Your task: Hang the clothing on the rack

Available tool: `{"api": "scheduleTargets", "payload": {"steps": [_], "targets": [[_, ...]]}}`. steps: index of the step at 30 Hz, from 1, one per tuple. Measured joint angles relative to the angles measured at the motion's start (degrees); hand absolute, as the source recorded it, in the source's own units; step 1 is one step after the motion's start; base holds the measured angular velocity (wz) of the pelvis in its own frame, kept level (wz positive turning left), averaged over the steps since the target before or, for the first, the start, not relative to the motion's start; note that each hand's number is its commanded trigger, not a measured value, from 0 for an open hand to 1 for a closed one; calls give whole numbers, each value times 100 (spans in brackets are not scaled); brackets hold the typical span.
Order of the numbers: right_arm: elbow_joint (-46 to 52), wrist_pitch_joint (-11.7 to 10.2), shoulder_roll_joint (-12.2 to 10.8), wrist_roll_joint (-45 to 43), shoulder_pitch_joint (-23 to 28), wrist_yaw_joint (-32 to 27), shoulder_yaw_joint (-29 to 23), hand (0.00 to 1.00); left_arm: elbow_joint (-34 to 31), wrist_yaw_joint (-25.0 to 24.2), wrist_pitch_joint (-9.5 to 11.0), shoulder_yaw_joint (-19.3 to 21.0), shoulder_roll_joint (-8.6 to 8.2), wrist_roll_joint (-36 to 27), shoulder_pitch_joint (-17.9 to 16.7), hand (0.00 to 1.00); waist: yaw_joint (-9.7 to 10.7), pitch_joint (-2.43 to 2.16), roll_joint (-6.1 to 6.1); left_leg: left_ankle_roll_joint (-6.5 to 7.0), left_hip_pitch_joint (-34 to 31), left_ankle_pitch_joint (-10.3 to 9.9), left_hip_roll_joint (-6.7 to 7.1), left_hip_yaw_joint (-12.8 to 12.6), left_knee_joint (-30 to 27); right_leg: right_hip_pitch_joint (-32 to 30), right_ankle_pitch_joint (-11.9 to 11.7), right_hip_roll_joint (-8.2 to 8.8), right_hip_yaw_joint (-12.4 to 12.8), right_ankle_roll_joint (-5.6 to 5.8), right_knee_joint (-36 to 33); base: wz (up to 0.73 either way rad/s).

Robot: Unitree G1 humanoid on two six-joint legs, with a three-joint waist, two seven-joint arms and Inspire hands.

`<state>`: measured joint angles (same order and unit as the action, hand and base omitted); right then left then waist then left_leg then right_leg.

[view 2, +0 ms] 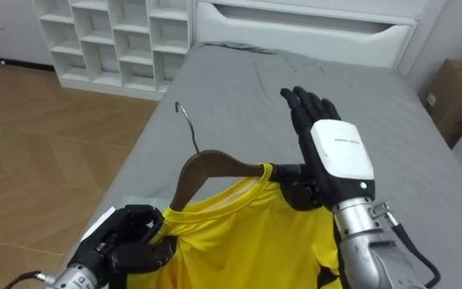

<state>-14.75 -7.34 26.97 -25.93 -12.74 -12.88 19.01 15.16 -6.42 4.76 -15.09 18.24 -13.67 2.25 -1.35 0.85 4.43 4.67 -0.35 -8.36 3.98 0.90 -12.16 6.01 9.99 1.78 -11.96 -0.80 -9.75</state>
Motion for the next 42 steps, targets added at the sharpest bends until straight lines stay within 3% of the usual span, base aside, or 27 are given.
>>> {"api": "scheduleTargets", "payload": {"steps": [3, 6, 13, 30, 37, 42], "targets": [[-324, 137, 9, 596, 2, 836, 61, 0, -15, -24, -49, -9, 144, 239, 60, 100, 3, 1, -23, -1, -8, -1, 18, 86, -49, 51, 0, 12, -87, 1, 4, 14], [-512, 192, 15, 790, 0, 1440, 58, 0, -10, -55, -143, -23, 173, 557, 59, 100, -24, 4, -39, 0, -9, -1, 22, 96, -61, 79, 0, 14, -95, 1, 4, 2], [-504, 311, 13, 769, 0, 2266, -210, 0, -10, -170, -237, -23, 188, 763, 58, 100, -37, 4, -40, 8, -20, -5, 38, 132, -105, 83, -1, 11, -95, 1, -8, 2], [-321, 443, -12, 374, 0, 2462, -221, 0, -10, -163, -240, -24, 182, 889, 59, 100, -52, -10, -15, 9, -15, -5, 41, 135, -141, 85, -3, 10, -80, 2, -13, 0], [4, 371, -114, 296, -5, 2272, -238, 0, -11, -164, -238, -19, 15, 887, 71, 100, -54, -11, -16, 9, -26, -5, 37, 116, -132, 85, -3, 8, -75, 2, -14, 0], [6, 337, -209, 300, -5, 2148, -241, 0, -11, -164, -237, -17, 3, 887, 72, 100, -51, -11, -17, 9, -18, -5, 33, 106, -136, 85, -3, 6, -63, 2, -13, 0]]}}
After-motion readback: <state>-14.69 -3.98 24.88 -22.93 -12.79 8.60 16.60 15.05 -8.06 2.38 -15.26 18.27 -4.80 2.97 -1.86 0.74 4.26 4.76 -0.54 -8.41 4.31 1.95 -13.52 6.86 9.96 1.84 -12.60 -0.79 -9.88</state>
